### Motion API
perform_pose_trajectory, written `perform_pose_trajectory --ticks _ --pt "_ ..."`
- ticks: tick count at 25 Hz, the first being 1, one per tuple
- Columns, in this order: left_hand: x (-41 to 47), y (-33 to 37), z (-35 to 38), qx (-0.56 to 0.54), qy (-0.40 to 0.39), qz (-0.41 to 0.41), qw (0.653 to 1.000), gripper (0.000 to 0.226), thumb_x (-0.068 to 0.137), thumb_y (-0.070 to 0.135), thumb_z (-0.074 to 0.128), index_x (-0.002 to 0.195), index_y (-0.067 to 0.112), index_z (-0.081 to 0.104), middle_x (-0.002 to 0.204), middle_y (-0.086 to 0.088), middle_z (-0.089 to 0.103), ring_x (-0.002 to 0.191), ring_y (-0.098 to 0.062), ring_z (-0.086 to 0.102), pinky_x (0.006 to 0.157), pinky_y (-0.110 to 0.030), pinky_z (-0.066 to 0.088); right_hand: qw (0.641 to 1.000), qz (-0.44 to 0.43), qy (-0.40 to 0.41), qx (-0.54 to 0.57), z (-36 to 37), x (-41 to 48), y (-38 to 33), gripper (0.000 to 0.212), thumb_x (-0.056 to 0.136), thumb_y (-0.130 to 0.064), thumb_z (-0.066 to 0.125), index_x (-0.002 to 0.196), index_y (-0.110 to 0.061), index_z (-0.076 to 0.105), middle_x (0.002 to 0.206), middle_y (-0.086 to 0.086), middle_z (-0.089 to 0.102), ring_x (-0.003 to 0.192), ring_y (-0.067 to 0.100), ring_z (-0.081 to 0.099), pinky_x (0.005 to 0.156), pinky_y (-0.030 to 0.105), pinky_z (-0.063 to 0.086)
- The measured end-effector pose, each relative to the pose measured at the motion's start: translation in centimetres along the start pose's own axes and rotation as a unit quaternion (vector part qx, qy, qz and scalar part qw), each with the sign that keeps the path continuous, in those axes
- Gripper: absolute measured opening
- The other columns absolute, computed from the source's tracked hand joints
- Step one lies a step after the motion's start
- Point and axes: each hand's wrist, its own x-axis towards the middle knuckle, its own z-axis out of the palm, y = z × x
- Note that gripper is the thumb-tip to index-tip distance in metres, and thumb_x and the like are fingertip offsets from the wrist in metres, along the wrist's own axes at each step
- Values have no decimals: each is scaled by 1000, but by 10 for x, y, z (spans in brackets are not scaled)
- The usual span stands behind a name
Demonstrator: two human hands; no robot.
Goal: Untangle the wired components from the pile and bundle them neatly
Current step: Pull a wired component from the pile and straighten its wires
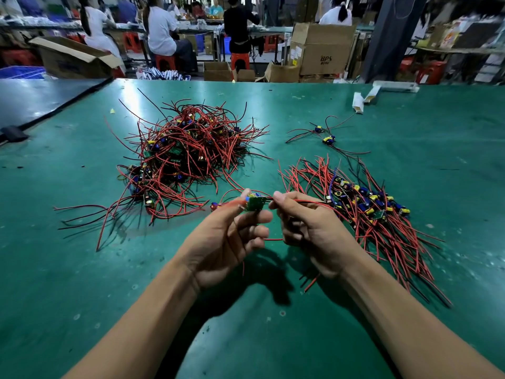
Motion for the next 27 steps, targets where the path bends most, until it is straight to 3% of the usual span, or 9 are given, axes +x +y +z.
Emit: perform_pose_trajectory --ticks 4,9,14,18,24,27 --pt "1 -6 -2 67 -26 30 997 11 72 21 70 80 14 73 76 -13 71 58 -21 68 51 -26 56 999 35 11 30 -5 3 -1 21 72 -38 77 75 -18 72 67 1 45 47 9 32 45 19 23" --pt "5 -15 -4 140 5 59 988 28 71 12 73 94 7 57 74 -17 68 55 -27 65 51 -30 56 998 47 -15 -29 -6 0 5 18 81 -32 77 85 -15 76 70 7 63 53 16 53 47 22 46" --pt "6 -16 -4 175 9 53 983 17 79 7 70 90 4 58 73 -15 64 58 -28 67 53 -29 57 973 -69 63 -209 -13 5 9 18 90 -32 73 82 -15 76 54 -15 56 46 -2 45 48 7 34" --pt "6 -18 -3 221 15 71 972 6 89 0 61 92 2 66 74 -14 64 57 -27 67 52 -26 55 976 -84 42 -196 -9 2 11 21 87 -29 76 68 -20 72 53 -14 58 43 0 40 44 9 33" --pt "6 -18 -6 245 8 54 968 8 86 7 66 78 5 65 63 -9 55 51 -23 57 55 -32 49 990 -20 -4 -137 -10 -1 8 22 77 -37 81 79 -16 75 54 -8 54 43 6 31 40 16 26" --pt "4 -15 -5 246 -10 38 968 14 77 11 68 68 9 57 59 -5 47 48 -16 44 48 -27 45 983 -40 20 -177 -13 1 4 25 73 -39 82 76 -14 75 54 -8 57 41 7 35 40 17 27"
